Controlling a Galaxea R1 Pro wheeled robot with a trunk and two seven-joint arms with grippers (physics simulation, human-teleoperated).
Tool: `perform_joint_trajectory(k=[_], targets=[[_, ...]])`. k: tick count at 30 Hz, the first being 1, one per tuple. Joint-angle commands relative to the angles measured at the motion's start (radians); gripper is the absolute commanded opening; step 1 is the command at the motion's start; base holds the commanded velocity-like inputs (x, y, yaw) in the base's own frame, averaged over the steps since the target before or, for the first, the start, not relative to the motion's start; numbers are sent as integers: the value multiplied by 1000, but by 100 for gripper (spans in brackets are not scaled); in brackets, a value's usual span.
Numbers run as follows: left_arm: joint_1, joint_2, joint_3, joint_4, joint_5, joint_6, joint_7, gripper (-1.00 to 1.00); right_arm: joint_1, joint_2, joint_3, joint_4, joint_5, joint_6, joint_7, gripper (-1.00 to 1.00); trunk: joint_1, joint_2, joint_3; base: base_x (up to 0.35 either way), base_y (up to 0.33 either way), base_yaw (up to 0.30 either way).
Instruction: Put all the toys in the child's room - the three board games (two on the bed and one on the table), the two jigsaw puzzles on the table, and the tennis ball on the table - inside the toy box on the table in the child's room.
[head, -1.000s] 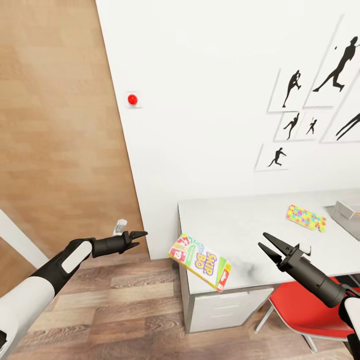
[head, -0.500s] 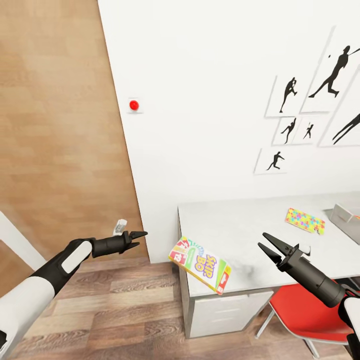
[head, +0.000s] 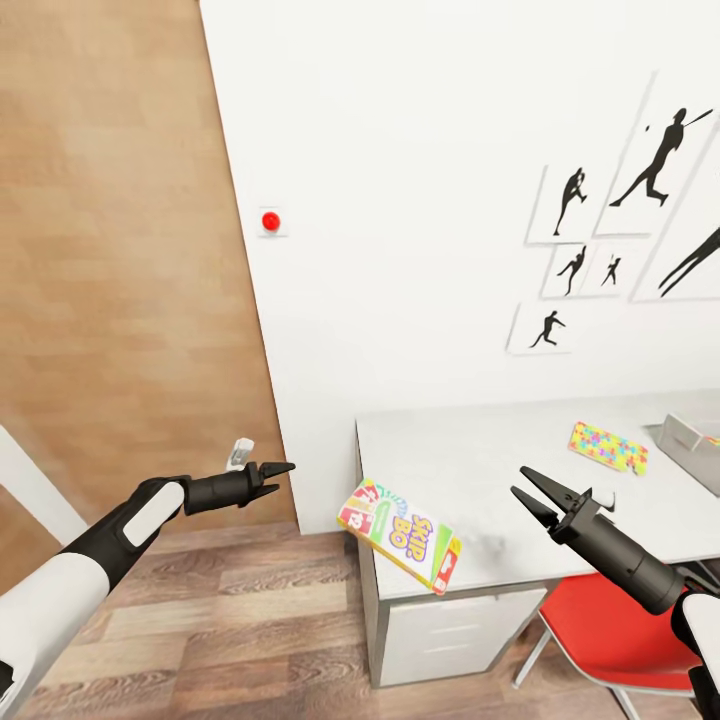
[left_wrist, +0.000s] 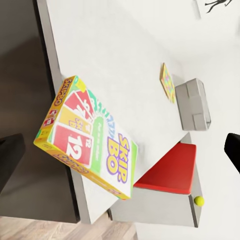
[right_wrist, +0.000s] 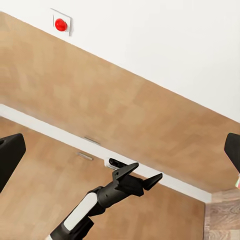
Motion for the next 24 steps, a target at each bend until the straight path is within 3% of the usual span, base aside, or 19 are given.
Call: perform_joint_trajectory(k=[1, 24], targets=[[-1, 1, -5, 0, 7, 3, -1, 100, -1, 0, -1, 0, 1, 6, 3, 100, 1, -2, 0, 0, 0, 0], [-1, 1, -4, 0, 7, 3, -1, 100, -1, 2, -1, 0, 1, 5, 1, 100, 1, -2, 38, -54, 0, 0]])
